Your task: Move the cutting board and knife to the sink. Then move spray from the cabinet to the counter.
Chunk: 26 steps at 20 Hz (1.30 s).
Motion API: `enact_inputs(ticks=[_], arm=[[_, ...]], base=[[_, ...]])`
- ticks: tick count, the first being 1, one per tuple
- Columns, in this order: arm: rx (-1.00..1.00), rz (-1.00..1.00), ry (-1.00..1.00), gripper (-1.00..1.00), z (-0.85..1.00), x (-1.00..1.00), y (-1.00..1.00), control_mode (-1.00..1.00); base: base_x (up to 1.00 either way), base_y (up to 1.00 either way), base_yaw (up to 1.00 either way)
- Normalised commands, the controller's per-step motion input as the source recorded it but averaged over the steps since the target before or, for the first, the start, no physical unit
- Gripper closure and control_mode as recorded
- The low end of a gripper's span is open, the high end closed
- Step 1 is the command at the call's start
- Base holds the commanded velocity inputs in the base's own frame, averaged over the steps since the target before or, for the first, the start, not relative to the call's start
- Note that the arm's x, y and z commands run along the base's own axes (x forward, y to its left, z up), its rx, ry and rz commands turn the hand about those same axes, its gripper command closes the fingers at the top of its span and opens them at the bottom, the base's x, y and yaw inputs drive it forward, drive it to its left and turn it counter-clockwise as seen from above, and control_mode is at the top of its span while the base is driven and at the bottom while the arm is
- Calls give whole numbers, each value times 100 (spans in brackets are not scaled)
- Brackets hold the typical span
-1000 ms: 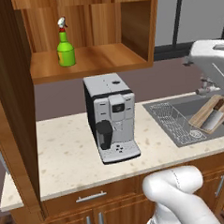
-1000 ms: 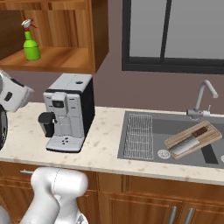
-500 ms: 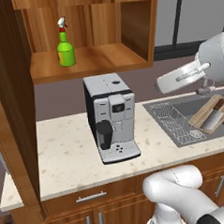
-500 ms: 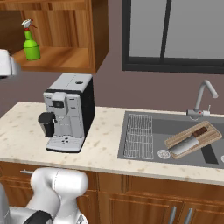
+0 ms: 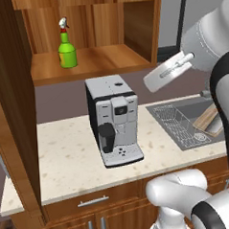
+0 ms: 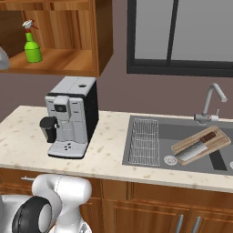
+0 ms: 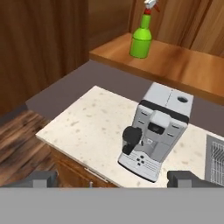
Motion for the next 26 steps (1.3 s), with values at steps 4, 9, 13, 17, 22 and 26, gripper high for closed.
enact_inputs(ticks=[4,9,13,17,22,26], arm=[[2,-1,0,-100,0,51,2,-100],[6,-6,-3,-100,-11,54,19,-100],[6,-4,-5,-100,-15,42,24,-100],[7,0,-3,-100,-4,31,20,-100],[5,0,-8,-100,0,18,2,-100],[0,0,-21,-100,0,10,11,-100]], base=[[0,0,0],[0,0,0],[0,0,0],[0,0,0],[0,0,0],[0,0,0]])
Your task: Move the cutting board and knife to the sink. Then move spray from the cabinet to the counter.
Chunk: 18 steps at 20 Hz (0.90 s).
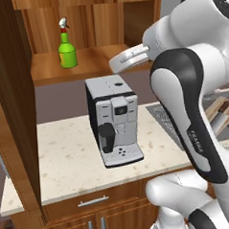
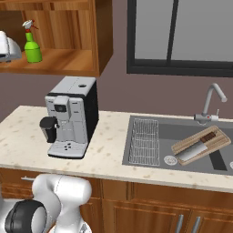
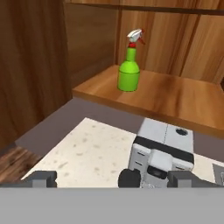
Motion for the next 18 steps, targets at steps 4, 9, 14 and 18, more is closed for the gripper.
enact_inputs(ticks=[4,9,14,18], arm=[[0,0,-29,-100,-5,0,3,-100],[3,0,-12,-100,0,12,0,-100],[5,0,0,-100,0,15,0,-100],[5,0,0,-100,0,9,0,-100]], base=[[0,0,0],[0,0,0],[0,0,0],[0,0,0]])
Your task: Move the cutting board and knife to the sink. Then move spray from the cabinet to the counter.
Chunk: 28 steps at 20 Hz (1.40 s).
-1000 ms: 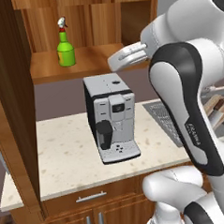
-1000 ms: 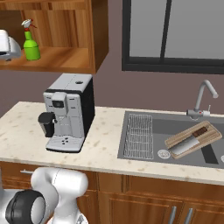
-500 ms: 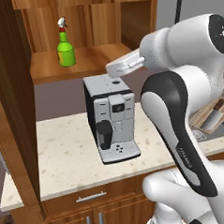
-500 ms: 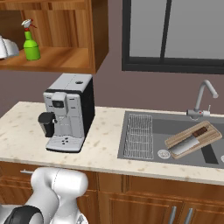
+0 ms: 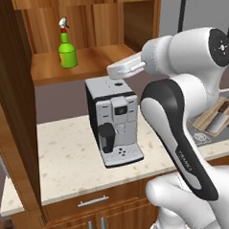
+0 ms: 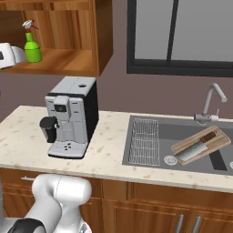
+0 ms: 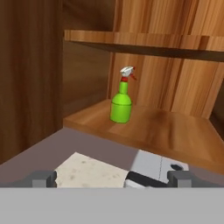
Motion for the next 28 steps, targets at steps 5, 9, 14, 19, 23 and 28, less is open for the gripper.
enact_inputs(ticks=[5,9,14,19,23,28], arm=[[2,0,0,-100,0,8,0,-100],[1,0,0,-100,0,9,0,-100],[0,0,0,-100,0,8,2,-100],[0,0,0,-100,0,11,0,-100],[0,0,0,-100,0,14,0,-100],[0,0,0,-100,3,26,0,-100]], base=[[0,0,0],[0,0,0],[0,0,0],[0,0,0],[0,0,0],[0,0,0]])
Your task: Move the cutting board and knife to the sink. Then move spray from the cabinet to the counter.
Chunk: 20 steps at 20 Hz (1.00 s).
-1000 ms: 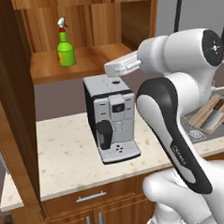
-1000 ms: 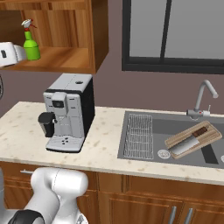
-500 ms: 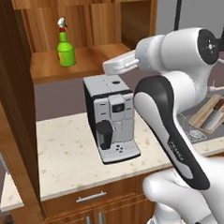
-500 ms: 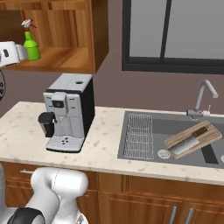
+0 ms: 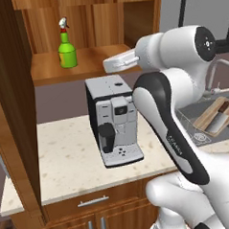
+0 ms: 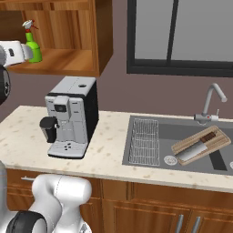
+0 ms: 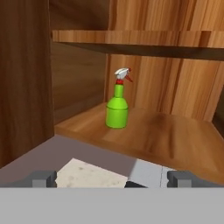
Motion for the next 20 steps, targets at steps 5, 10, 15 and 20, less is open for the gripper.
enact_inputs(ticks=[5,10,15,20], arm=[[0,0,0,-100,4,46,0,-100],[0,0,0,-100,6,54,0,-100],[0,0,0,-100,10,48,8,-100],[0,0,0,-100,8,38,24,-100]], base=[[0,0,0],[0,0,0],[0,0,0],[0,0,0]])
